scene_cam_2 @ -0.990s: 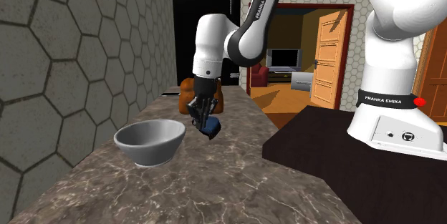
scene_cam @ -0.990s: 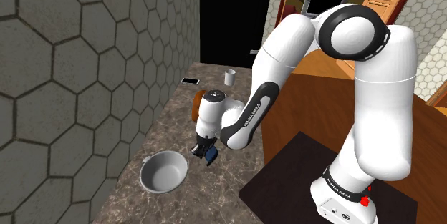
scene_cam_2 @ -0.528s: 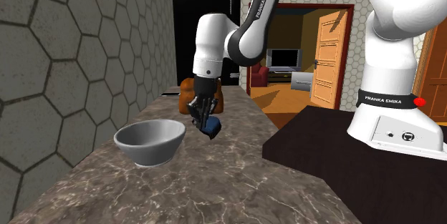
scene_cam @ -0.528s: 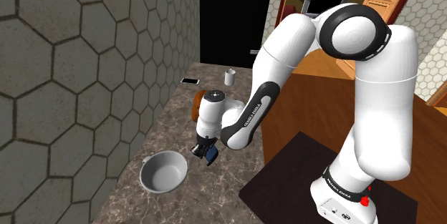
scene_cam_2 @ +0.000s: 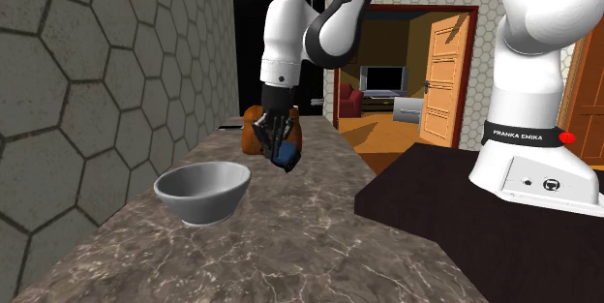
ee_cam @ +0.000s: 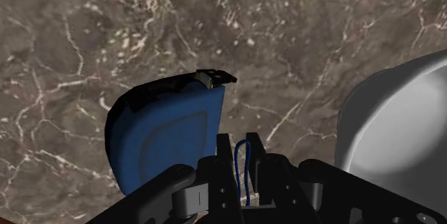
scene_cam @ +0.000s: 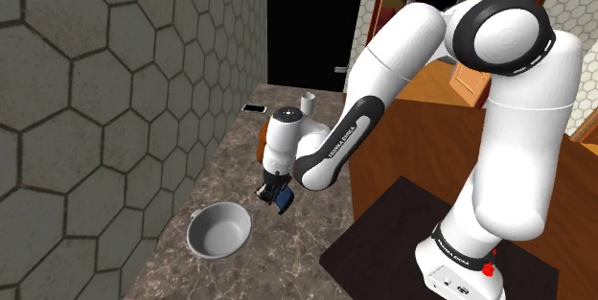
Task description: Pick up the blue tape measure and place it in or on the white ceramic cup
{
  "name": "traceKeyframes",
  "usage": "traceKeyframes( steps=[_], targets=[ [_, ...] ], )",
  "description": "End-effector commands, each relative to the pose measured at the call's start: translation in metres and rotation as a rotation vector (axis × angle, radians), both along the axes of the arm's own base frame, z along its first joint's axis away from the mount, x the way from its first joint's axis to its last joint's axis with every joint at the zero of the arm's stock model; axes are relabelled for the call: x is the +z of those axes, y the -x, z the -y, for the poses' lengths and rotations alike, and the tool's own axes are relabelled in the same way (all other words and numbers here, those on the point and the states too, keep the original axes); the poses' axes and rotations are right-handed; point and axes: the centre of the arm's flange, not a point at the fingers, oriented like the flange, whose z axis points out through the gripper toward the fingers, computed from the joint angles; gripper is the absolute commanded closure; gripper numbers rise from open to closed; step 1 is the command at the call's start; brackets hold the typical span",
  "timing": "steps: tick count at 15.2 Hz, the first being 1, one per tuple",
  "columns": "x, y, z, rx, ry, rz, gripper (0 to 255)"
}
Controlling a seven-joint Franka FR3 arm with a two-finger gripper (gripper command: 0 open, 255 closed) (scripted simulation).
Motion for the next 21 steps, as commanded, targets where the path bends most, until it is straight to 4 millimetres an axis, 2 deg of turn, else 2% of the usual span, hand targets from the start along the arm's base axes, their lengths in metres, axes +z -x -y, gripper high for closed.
traceKeyframes(
  steps=[1,20,21],
  targets=[
    [0.01,0.0,0.0,0.0,0.0,0.0,255],
    [0.107,0.0,0.0,0.0,0.0,0.0,255],
    [0.108,0.001,-0.013,0.0,0.0,0.0,255]
  ],
)
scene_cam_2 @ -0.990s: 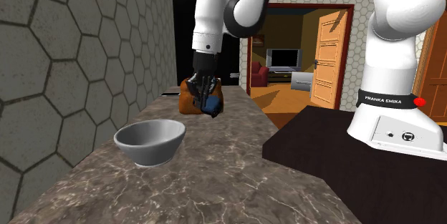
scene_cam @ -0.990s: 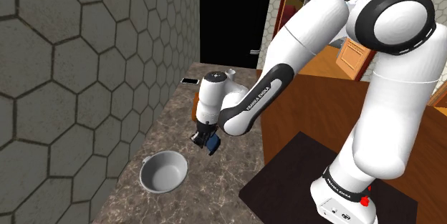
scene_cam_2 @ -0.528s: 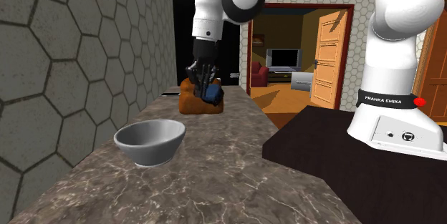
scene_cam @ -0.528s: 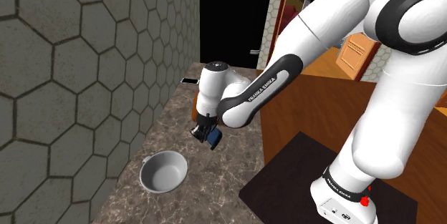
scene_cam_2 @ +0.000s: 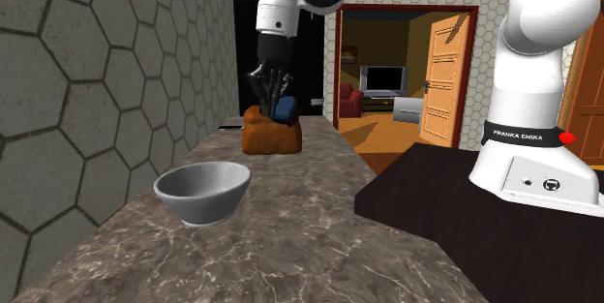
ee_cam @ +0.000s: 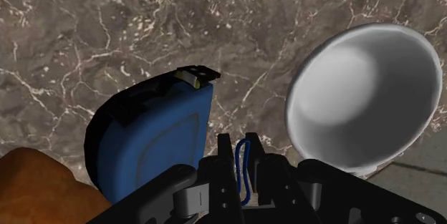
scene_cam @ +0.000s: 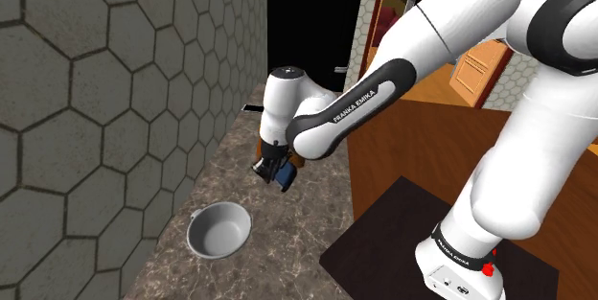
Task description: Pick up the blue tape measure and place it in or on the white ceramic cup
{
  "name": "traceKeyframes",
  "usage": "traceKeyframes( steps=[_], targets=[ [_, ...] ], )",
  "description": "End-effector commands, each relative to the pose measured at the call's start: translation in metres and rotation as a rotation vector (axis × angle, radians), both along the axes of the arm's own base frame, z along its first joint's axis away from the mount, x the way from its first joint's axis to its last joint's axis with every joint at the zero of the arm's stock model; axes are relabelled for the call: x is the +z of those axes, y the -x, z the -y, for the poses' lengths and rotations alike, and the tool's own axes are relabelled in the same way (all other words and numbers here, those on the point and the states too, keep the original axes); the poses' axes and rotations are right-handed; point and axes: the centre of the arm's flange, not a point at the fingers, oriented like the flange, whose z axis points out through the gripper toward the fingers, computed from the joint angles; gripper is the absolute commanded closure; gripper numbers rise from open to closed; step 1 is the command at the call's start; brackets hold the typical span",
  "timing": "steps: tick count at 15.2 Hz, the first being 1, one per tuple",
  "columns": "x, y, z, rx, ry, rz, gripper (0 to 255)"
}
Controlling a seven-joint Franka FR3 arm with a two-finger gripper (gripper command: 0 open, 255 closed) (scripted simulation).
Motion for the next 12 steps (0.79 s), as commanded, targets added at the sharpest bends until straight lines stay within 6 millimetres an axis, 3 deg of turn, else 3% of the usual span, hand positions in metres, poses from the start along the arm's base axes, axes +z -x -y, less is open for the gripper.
traceKeyframes(
  steps=[1,11,12],
  targets=[
    [0.004,0.0,-0.019,-0.001,0.0,0.0,255],
    [0.014,0.0,-0.155,-0.001,0.0,0.0,255],
    [0.008,0.0,-0.155,-0.001,0.0,0.0,255]
  ],
)
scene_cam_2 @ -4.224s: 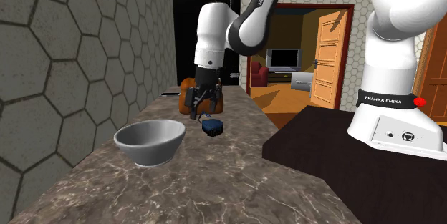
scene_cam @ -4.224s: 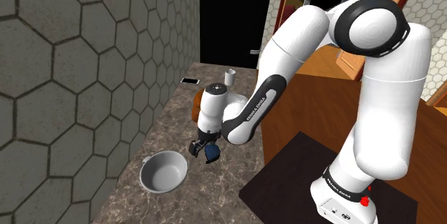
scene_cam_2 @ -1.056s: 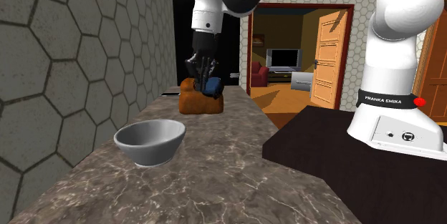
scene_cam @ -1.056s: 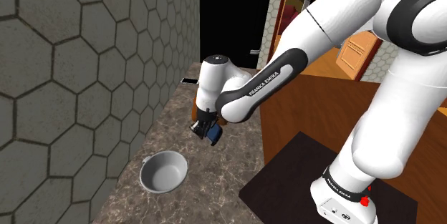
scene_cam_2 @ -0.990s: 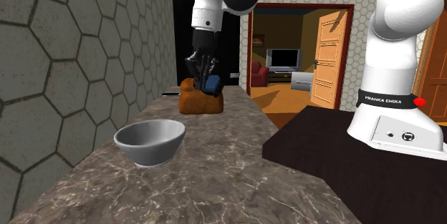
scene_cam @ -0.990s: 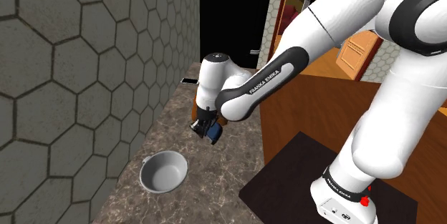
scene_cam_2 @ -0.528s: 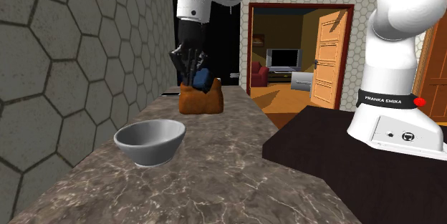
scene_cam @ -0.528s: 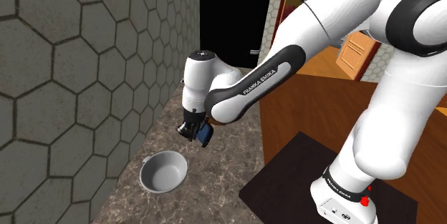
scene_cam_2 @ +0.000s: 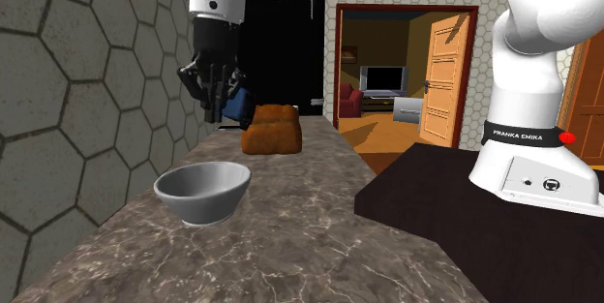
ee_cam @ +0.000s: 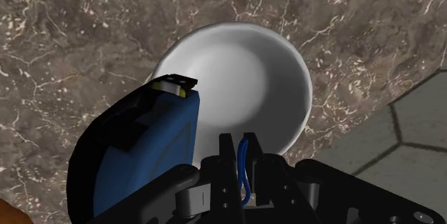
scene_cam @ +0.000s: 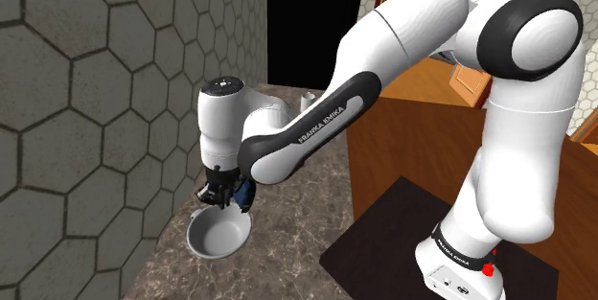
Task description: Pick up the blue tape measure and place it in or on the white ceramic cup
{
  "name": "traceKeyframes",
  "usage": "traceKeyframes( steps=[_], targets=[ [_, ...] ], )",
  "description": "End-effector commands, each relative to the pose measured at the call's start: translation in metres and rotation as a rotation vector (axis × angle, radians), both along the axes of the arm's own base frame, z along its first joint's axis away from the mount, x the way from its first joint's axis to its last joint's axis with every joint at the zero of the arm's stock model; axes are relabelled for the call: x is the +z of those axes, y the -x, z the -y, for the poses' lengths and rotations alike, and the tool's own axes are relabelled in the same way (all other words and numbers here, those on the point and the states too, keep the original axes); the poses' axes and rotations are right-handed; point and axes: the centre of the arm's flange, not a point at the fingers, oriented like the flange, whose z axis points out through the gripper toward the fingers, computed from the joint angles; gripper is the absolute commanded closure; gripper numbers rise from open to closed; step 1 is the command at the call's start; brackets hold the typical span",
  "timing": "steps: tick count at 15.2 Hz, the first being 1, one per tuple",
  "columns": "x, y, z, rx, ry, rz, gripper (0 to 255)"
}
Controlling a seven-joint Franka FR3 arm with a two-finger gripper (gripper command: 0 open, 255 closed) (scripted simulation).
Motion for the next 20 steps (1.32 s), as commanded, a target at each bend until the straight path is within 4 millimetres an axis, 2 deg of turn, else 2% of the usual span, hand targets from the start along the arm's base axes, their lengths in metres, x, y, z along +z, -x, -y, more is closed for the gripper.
traceKeyframes(
  steps=[1,14,20],
  targets=[
    [-0.005,0.001,-0.007,-0.001,0.0,0.0,255],
    [-0.074,0.001,-0.007,-0.001,0.0,0.0,255],
    [-0.076,0.001,-0.007,-0.001,0.0,0.0,255]
  ],
)
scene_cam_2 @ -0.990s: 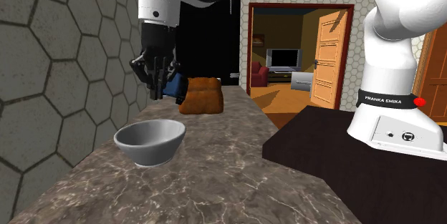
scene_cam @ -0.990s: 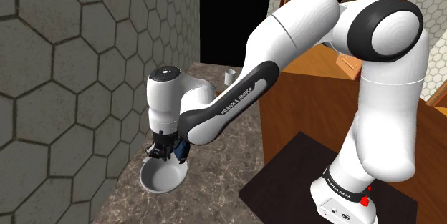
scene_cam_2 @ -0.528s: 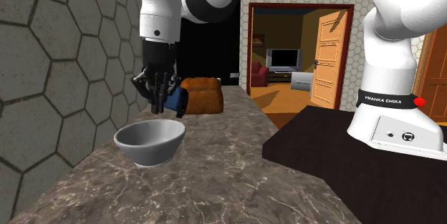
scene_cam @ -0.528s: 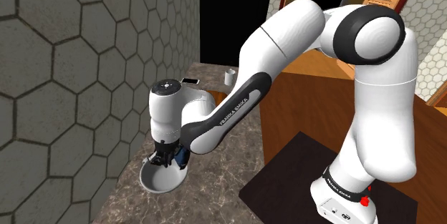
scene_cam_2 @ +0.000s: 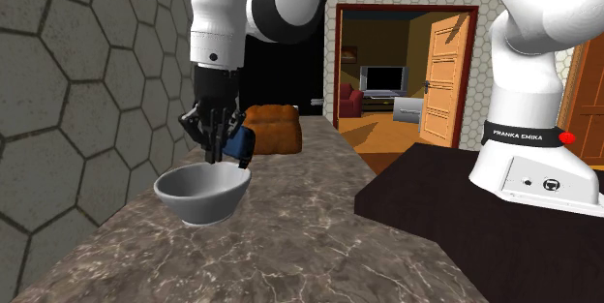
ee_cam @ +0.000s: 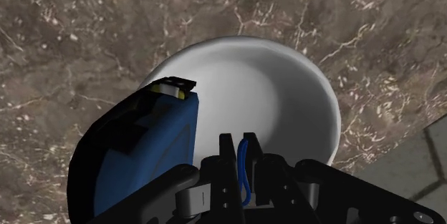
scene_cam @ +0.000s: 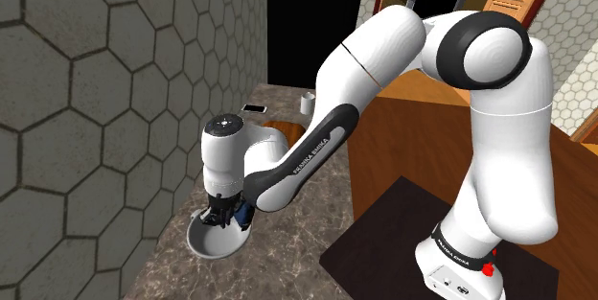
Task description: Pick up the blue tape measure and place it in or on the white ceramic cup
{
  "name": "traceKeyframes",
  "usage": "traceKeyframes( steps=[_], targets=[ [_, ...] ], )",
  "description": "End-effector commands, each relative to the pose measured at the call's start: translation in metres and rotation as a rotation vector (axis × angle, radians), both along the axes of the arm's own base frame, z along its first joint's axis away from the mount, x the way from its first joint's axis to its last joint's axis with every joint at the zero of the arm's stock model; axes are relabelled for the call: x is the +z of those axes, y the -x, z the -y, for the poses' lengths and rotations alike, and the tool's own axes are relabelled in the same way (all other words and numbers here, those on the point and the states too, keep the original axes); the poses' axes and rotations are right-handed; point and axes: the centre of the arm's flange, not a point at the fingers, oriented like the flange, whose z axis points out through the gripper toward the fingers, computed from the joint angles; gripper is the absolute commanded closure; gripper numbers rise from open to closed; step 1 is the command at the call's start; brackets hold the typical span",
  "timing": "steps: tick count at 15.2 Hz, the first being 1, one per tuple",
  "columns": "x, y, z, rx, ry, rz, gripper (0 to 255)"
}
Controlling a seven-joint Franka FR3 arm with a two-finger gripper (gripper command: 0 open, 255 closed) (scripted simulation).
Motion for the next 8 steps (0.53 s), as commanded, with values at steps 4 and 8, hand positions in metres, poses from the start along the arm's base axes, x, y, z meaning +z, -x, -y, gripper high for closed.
traceKeyframes(
  steps=[4,8],
  targets=[
    [0.0,-0.0001,-0.0001,0.0,0.0,0.0,0],
    [0.0,0.0,-0.0001,0.0,0.0,0.0,0]
  ],
)
